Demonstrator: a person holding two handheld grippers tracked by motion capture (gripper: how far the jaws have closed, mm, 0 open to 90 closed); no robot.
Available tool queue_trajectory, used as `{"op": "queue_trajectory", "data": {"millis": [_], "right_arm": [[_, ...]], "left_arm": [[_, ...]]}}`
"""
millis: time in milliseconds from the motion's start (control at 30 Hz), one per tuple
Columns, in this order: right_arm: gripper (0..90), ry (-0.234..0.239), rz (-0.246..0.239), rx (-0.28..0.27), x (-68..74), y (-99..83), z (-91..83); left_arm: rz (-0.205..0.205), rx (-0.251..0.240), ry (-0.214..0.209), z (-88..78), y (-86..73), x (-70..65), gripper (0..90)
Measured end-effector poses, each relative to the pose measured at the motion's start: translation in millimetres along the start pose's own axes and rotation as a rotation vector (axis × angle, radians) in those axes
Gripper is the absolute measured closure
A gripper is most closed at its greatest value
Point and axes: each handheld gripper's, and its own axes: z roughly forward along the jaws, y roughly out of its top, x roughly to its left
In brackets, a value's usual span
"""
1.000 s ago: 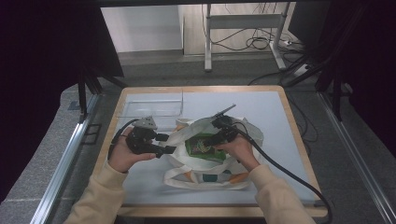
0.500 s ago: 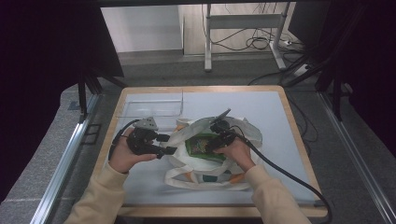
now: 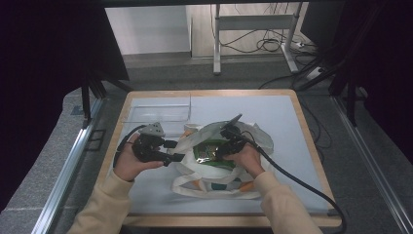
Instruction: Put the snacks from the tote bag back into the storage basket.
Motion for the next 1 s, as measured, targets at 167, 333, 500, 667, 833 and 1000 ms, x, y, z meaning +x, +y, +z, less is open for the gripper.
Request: {"op": "queue_trajectory", "data": {"millis": [167,333,500,667,833,1000], "right_arm": [[53.6,0.039,-0.009,-0.013,-0.8,-0.3,-1.8],[66.3,0.108,0.010,-0.011,-5.1,-0.5,-1.6],[81.4,0.125,-0.009,-0.028,-4.9,-1.6,-3.9],[86.7,0.133,-0.026,-0.026,-5.2,-2.4,-7.6],[87.7,0.140,-0.052,-0.053,-5.5,-4.6,-20.2],[87.9,0.146,-0.073,-0.076,-6.6,-7.8,-39.0]], "left_arm": [[-0.006,-0.003,-0.001,0.8,0.1,-0.7,40.5],[-0.004,-0.002,-0.001,1.8,0.1,-1.0,40.5],[0.005,0.009,-0.002,2.8,0.4,-0.8,40.4],[0.000,0.006,0.000,3.2,0.0,-0.8,40.3],[0.001,0.011,0.001,3.8,-0.3,0.5,40.3],[0.001,0.009,0.001,3.3,-0.1,0.0,40.3]]}}
